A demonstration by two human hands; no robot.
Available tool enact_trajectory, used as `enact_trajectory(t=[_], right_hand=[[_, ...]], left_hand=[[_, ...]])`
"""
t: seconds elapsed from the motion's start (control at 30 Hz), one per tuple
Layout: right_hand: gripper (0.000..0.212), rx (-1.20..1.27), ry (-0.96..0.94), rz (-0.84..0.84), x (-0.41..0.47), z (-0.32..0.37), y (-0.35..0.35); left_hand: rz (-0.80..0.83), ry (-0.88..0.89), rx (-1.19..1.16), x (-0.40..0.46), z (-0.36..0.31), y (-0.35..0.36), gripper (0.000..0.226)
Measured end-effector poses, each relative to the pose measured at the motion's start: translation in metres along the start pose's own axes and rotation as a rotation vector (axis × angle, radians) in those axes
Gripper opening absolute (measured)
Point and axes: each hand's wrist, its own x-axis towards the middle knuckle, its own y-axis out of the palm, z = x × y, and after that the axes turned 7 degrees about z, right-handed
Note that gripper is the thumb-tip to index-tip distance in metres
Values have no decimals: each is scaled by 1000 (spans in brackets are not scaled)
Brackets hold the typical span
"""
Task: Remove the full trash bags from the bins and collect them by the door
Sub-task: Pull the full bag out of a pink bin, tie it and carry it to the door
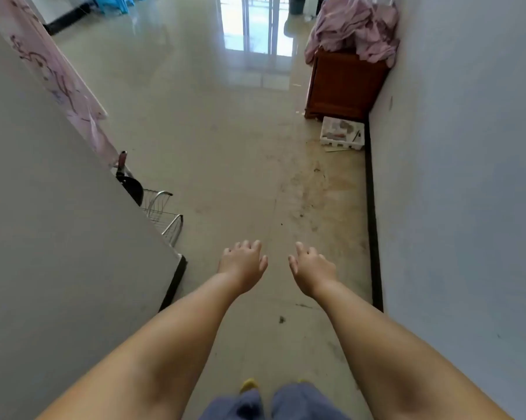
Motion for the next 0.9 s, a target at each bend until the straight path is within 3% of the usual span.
enact_trajectory(t=[0.3,0.67,0.9], right_hand=[[47,-112,-9,95,85,-5,-49],[44,-323,-148,171,256,-26,-183],[48,-387,-246,176,352,10,-240]], left_hand=[[20,-41,-80,78,2,-32,43],[-26,-203,-207,233,-28,-128,44],[-61,-275,-240,316,-8,-182,43]])
